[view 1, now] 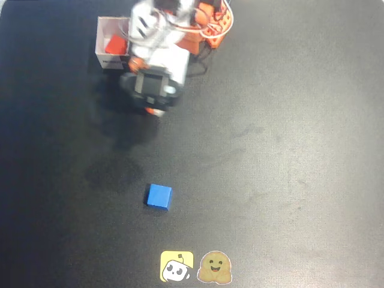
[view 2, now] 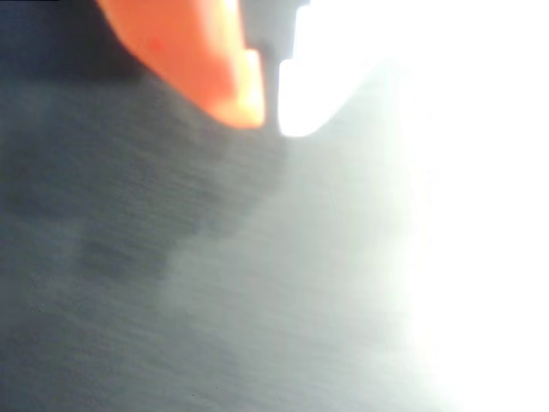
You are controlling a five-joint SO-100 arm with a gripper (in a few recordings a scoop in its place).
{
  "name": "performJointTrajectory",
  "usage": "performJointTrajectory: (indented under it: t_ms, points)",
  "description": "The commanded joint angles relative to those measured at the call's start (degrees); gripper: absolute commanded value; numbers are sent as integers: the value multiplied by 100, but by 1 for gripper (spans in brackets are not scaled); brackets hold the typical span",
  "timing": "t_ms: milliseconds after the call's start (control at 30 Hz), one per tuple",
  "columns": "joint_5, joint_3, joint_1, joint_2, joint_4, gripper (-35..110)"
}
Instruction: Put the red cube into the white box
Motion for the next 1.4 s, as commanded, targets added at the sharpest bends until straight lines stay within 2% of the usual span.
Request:
performJointTrajectory:
  t_ms: [0, 233, 533, 833, 1367]
  points:
    - [316, 0, -483, -26, -149, 0]
    - [686, 132, -1169, 193, 149, 0]
    - [396, 1002, -1107, 2602, 1424, 0]
    - [334, 1134, -993, 2707, 2188, 0]
    - [193, 1775, -967, 2707, 1898, 0]
